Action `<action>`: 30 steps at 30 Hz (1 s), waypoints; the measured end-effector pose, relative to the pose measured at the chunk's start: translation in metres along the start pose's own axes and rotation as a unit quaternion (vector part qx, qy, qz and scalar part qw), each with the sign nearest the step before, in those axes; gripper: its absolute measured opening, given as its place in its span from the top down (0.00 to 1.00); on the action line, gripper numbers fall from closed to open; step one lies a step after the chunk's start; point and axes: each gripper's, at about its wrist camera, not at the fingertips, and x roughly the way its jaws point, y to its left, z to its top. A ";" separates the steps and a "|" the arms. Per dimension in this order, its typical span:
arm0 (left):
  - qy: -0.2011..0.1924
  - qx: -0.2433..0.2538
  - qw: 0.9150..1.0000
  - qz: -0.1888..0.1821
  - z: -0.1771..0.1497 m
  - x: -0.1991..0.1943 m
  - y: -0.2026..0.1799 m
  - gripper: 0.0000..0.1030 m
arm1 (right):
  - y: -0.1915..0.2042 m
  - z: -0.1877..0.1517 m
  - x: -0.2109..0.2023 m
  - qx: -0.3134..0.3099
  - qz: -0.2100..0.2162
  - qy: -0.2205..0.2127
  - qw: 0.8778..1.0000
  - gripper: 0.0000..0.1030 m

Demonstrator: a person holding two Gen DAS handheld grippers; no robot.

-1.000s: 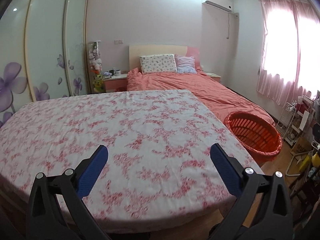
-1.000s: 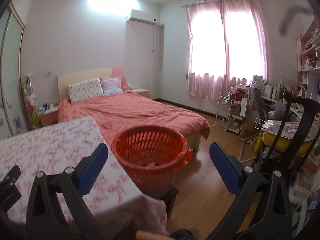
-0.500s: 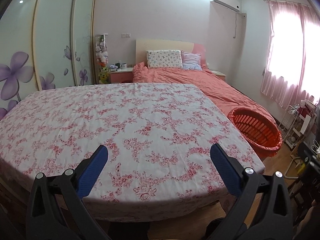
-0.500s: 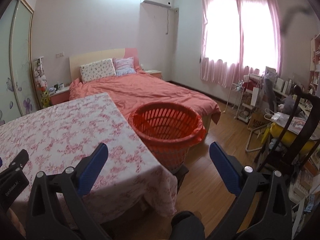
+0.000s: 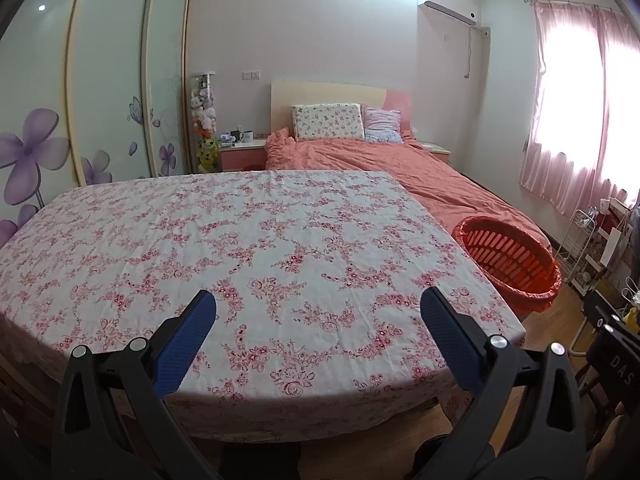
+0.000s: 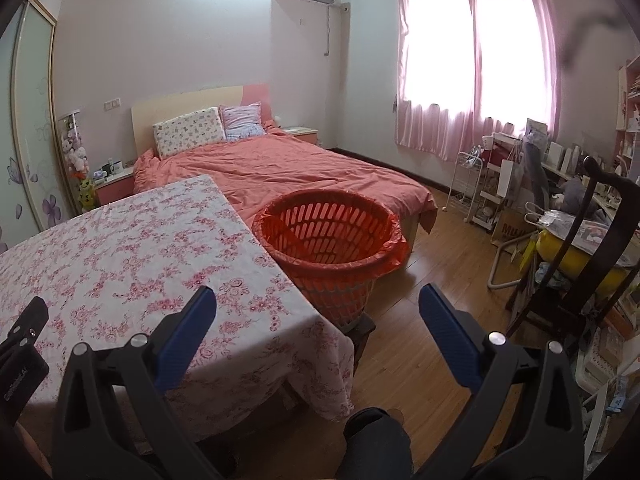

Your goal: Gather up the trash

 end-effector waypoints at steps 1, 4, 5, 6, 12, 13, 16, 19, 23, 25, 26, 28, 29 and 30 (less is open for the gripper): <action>-0.001 0.002 1.000 0.002 0.000 -0.001 -0.001 0.02 | 0.000 0.001 -0.001 -0.001 -0.002 -0.001 1.000 0.04; -0.004 0.008 1.000 0.009 0.001 -0.003 -0.003 0.02 | 0.001 0.002 -0.002 -0.004 -0.010 -0.002 1.000 0.04; -0.004 0.009 1.000 0.010 0.001 -0.004 -0.003 0.02 | 0.001 0.002 -0.002 -0.005 -0.010 -0.001 1.000 0.04; -0.004 0.010 1.000 0.012 0.001 -0.004 -0.004 0.02 | 0.001 0.002 -0.002 -0.005 -0.009 0.000 1.000 0.04; -0.001 0.011 1.000 0.010 0.002 -0.005 -0.005 0.02 | 0.001 0.002 -0.002 -0.007 -0.004 0.003 1.000 0.04; 0.000 0.010 1.000 0.008 0.002 -0.006 -0.005 0.02 | 0.001 0.002 -0.002 -0.008 -0.002 0.004 1.000 0.04; -0.002 0.010 1.000 0.008 0.002 -0.007 -0.006 0.02 | 0.002 0.002 -0.004 -0.009 0.000 0.003 1.000 0.04; -0.004 0.009 1.000 0.003 0.003 -0.009 -0.006 0.02 | 0.003 0.003 -0.006 -0.010 0.003 0.000 1.000 0.04; -0.007 0.007 1.000 -0.003 0.003 -0.010 -0.005 0.02 | 0.005 0.003 -0.009 -0.012 0.004 -0.001 1.000 0.04; -0.008 0.007 1.000 -0.004 0.004 -0.011 -0.005 0.02 | 0.006 0.004 -0.009 -0.012 0.005 -0.001 1.000 0.04; -0.008 0.007 1.000 -0.004 0.004 -0.011 -0.005 0.02 | 0.006 0.004 -0.009 -0.012 0.005 -0.001 1.000 0.04; -0.009 0.008 1.000 -0.005 0.004 -0.012 -0.005 0.02 | 0.006 0.004 -0.009 -0.012 0.005 -0.001 1.000 0.04; -0.010 0.009 1.000 -0.005 0.004 -0.012 -0.006 0.02 | 0.006 0.004 -0.009 -0.012 0.004 -0.001 1.000 0.04; -0.010 0.010 1.000 -0.005 0.004 -0.012 -0.007 0.02 | 0.006 0.004 -0.009 -0.012 0.004 -0.001 1.000 0.04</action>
